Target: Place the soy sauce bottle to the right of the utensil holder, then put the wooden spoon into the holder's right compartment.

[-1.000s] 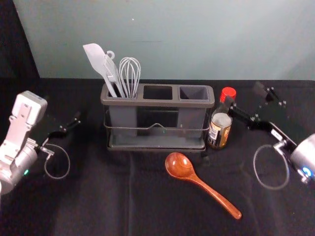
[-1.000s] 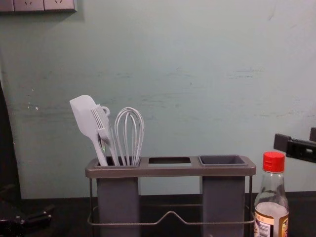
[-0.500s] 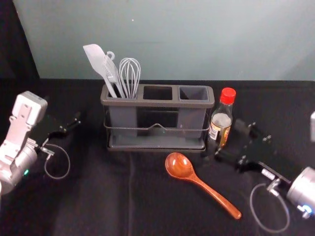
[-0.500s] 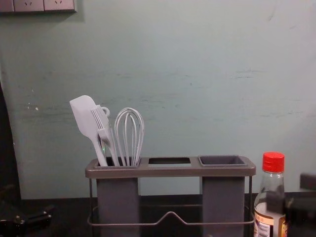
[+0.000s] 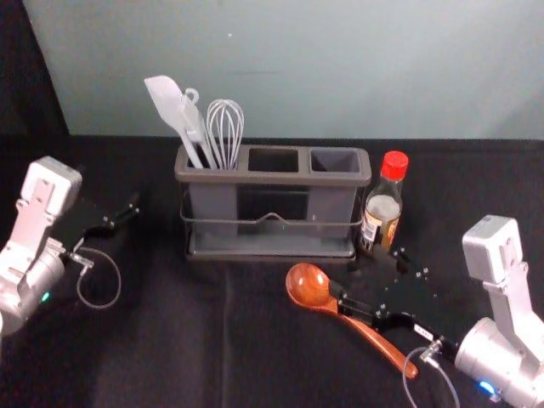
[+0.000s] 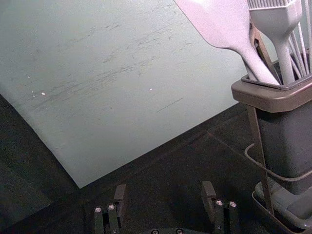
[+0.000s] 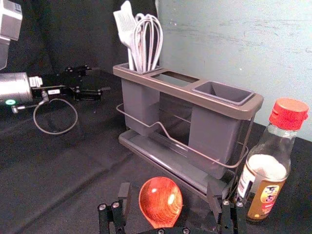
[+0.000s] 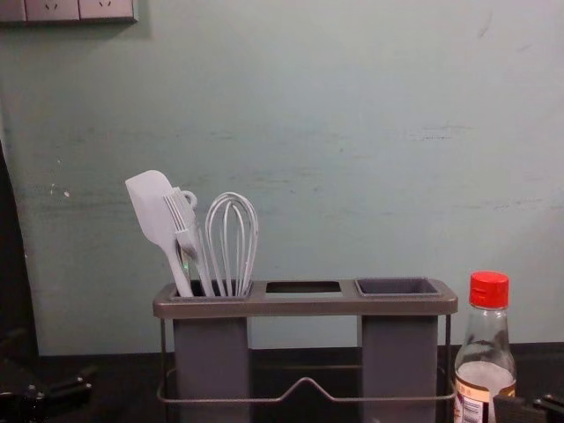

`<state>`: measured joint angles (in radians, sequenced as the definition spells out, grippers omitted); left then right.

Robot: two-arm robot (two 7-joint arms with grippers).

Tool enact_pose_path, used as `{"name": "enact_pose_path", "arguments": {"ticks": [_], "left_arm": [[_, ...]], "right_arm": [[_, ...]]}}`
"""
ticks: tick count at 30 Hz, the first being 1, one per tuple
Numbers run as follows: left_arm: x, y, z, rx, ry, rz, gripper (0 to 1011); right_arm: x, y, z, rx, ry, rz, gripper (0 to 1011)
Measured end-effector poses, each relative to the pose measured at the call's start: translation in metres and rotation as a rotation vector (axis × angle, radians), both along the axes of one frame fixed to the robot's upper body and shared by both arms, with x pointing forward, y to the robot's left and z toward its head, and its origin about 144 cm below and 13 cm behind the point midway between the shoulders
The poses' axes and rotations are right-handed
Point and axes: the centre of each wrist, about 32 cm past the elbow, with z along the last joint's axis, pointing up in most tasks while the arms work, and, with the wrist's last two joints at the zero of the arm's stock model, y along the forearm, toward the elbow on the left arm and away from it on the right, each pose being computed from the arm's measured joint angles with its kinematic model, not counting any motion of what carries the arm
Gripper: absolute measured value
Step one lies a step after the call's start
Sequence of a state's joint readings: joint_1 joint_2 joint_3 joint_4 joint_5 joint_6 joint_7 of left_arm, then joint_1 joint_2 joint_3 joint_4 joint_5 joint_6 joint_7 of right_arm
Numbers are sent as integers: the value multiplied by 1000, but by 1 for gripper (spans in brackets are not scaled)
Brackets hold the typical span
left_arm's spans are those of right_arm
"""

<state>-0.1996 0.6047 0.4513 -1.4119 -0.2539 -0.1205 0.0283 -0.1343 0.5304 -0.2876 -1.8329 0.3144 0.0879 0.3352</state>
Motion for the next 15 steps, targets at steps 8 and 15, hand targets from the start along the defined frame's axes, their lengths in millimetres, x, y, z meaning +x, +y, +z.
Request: {"name": "enact_pose_path", "arguments": {"ticks": [8,15], "left_arm": [[0,0,0,0,0,0,1000],[0,0,0,0,0,0,1000]], "right_arm": [[0,-1,1,2,-1,0,1004],[0,-2,2,5,-1,0,1004]]}}
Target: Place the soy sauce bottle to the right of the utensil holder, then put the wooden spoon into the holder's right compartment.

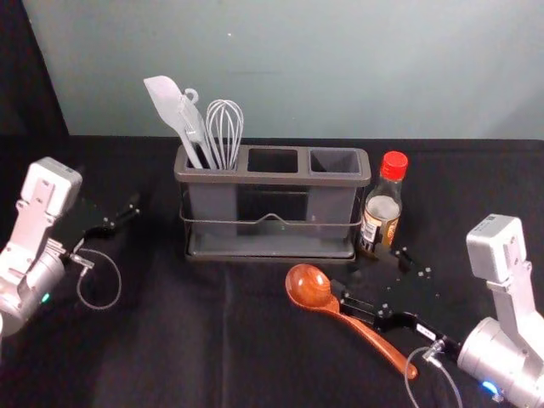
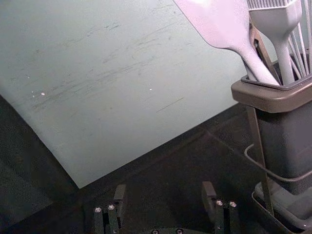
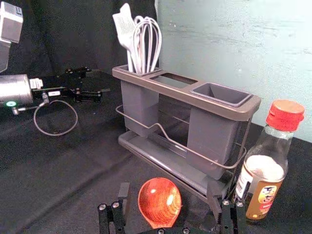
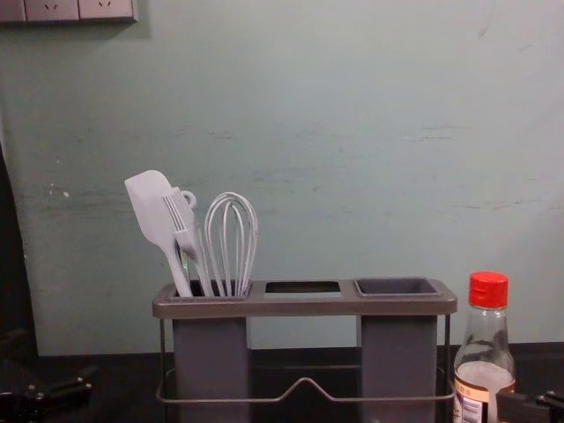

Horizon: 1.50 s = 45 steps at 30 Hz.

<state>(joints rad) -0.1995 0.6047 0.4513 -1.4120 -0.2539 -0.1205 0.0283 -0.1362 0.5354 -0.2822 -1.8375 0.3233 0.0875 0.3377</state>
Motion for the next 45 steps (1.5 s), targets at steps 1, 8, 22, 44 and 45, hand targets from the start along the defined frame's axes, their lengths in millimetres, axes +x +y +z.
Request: {"name": "enact_pose_path", "arguments": {"ticks": [1,8,22,44,45], "left_arm": [[0,0,0,0,0,0,1000],[0,0,0,0,0,0,1000],[0,0,0,0,0,0,1000],[0,0,0,0,0,0,1000],[0,0,0,0,0,0,1000]], "right_arm": [[0,0,0,0,0,0,1004],[0,0,0,2,0,1,1004],[-1,-1,5,-36,-7,2,1004],[29,53,52,-356,155,-10,1004],[31,56,52,-362,160,-10,1004]]}}
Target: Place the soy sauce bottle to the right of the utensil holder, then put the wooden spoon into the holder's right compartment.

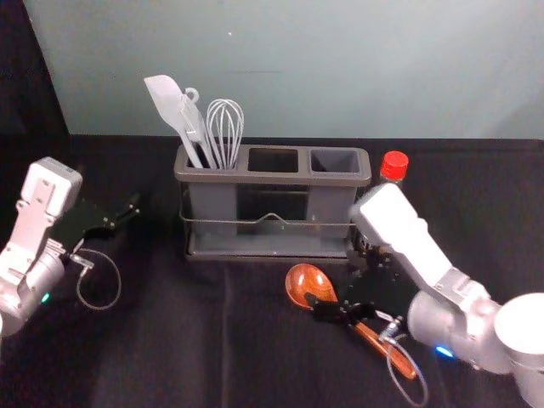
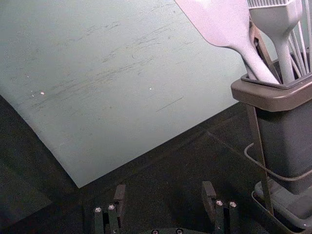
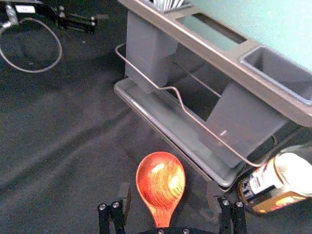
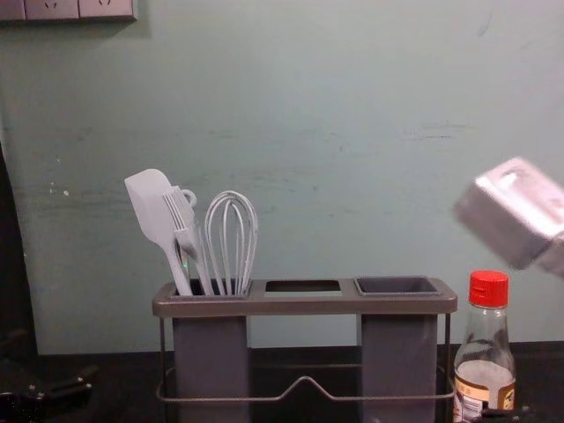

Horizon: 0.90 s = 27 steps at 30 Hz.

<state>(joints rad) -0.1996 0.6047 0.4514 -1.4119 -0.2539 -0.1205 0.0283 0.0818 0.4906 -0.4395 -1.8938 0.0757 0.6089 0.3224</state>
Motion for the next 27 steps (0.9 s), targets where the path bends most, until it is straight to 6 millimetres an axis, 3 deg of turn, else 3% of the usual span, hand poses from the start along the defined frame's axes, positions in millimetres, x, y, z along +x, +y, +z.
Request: {"name": "enact_pose_path", "arguments": {"ticks": [11,27], "left_arm": [[0,0,0,0,0,0,1000],[0,0,0,0,0,0,1000]], "right_arm": [[19,28,-4,-68,80,-13,1004],[35,42,-5,-72,145,-24,1004]]}}
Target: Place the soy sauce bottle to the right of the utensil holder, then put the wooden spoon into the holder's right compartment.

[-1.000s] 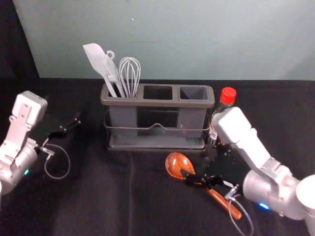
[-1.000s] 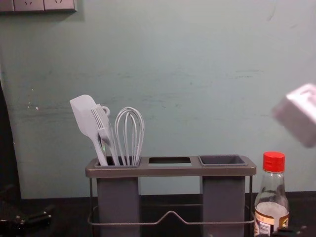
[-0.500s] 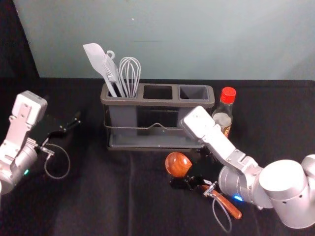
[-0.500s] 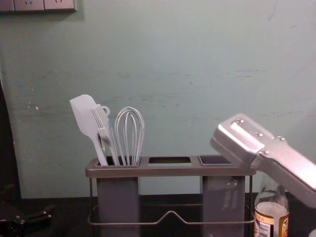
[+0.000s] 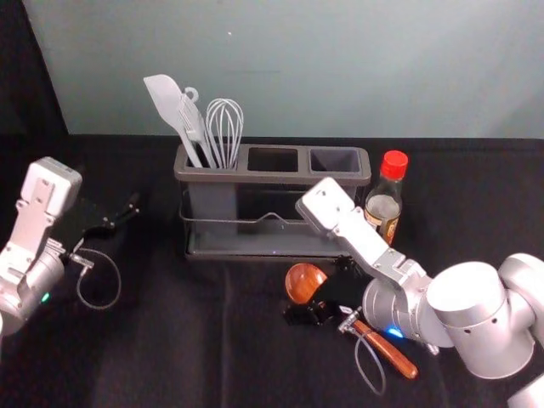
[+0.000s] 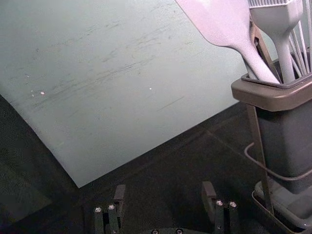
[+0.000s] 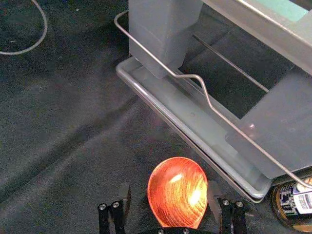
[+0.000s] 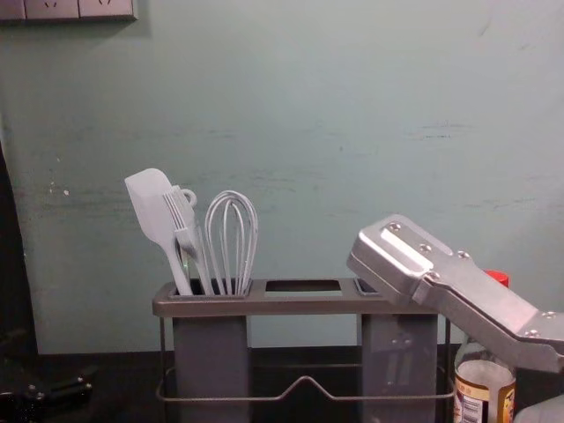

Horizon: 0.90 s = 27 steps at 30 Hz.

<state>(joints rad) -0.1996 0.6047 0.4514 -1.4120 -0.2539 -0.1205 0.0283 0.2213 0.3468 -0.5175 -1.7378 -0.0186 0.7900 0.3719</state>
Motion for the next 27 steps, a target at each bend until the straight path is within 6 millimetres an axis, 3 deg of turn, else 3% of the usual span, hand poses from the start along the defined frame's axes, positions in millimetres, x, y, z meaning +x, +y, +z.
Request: {"name": "enact_pose_path", "arguments": {"ticks": [27], "left_arm": [[0,0,0,0,0,0,1000]], "right_arm": [[13,-6,-8,57,74,-37,1004]]}}
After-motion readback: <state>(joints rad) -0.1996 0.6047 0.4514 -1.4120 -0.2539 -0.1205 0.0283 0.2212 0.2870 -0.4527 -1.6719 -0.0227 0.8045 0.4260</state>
